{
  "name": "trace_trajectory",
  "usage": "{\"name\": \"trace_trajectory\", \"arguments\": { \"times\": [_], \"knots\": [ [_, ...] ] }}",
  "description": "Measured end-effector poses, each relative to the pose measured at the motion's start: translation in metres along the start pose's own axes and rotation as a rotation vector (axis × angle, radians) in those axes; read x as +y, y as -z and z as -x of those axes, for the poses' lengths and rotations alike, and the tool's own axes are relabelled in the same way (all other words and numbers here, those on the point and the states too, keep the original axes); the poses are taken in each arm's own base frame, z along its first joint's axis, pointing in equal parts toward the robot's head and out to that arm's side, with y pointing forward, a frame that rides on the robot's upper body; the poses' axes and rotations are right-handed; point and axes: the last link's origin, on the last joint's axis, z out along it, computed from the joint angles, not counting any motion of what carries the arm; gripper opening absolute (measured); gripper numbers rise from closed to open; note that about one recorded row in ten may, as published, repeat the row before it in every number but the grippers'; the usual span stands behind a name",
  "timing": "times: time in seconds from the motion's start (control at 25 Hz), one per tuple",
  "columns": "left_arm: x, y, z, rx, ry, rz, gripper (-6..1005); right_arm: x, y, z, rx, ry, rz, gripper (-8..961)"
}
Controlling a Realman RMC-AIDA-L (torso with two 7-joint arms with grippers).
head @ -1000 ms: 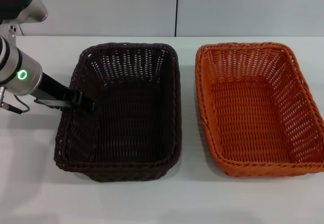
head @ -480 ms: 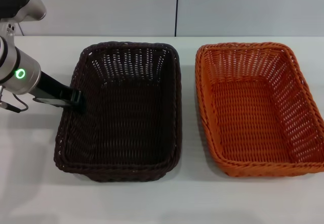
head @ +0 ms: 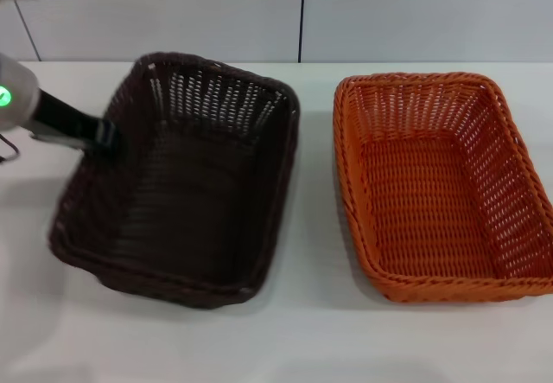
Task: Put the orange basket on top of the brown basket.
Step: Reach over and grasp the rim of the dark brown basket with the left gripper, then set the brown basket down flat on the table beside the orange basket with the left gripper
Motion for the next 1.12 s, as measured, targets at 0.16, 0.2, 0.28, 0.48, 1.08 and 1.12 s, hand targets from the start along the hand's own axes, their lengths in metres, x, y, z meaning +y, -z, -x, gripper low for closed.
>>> {"name": "trace_trajectory", "arguments": {
  "times": [0.16,0.2,0.28,0.48,1.08,1.12],
  "knots": [
    [-0.007,0.015,-0.004,0.008,-0.032,0.005,221,0.001,-0.001,0.0,-0.001,-0.001,0.002,801],
    [-0.009,0.026,-0.009,0.01,-0.091,0.016,219,0.001,-0.001,0.0,-0.001,0.0,0.002,801],
    [-0.01,0.032,-0.011,0.006,-0.144,0.029,217,0.001,-0.001,0.001,-0.002,0.0,0.002,801],
    [-0.009,0.045,-0.018,-0.009,-0.289,0.1,209,0.0,-0.002,0.002,-0.008,-0.003,-0.003,801],
    [0.053,-0.006,-0.022,-0.07,-0.464,0.423,201,-0.005,0.001,0.002,-0.009,-0.007,-0.021,800],
    [0.064,-0.013,-0.024,-0.075,-0.488,0.45,200,-0.005,0.001,0.002,-0.008,-0.006,-0.018,800]
  ]
}}
